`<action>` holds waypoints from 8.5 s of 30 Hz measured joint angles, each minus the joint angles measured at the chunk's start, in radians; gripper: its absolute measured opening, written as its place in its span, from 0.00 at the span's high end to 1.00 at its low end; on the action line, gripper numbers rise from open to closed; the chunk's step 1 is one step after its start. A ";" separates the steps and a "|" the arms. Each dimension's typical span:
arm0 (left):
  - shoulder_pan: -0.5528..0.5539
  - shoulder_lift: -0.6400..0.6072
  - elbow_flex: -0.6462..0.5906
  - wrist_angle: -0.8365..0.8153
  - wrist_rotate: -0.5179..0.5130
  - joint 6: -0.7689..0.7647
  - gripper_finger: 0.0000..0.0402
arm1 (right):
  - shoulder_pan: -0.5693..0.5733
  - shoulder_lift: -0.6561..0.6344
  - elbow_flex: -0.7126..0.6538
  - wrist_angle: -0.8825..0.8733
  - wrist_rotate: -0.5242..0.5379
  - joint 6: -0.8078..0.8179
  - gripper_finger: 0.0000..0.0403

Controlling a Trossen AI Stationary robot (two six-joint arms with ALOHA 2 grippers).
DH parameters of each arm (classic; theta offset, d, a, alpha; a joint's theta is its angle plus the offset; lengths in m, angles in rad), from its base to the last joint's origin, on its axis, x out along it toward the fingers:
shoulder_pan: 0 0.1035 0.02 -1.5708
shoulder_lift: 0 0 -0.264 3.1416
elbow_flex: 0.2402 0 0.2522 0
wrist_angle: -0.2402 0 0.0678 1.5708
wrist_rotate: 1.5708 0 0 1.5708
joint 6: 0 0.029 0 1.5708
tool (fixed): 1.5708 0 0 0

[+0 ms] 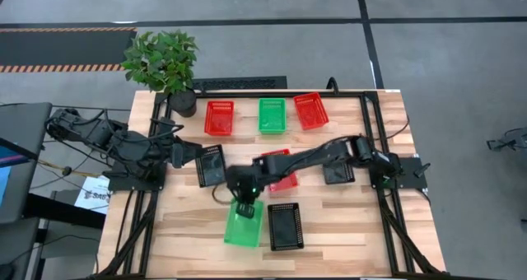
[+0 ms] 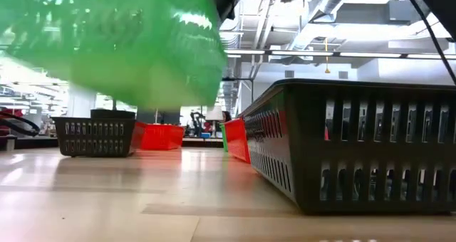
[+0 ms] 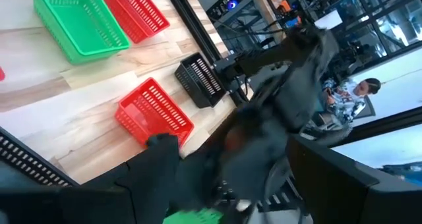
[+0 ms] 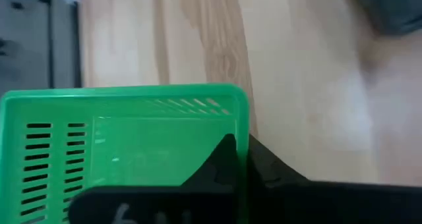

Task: Stack baskets by color
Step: Stack the bottom green bin on the stacked green bins, then stack the bottom red bin on the top right red bin

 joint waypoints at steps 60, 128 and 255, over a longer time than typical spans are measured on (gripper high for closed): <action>0.099 -0.144 0.000 -0.010 -0.373 0.083 0.33 | -0.886 -0.121 0.000 -0.104 -0.247 -1.022 0.95; 0.119 -0.144 0.001 -0.010 -0.375 0.085 0.33 | -0.867 -0.065 -0.011 -0.065 -0.262 -1.034 0.78; 0.120 -0.206 0.001 -0.146 -0.472 0.173 0.33 | -1.003 -0.838 -0.810 0.061 0.077 -0.007 0.97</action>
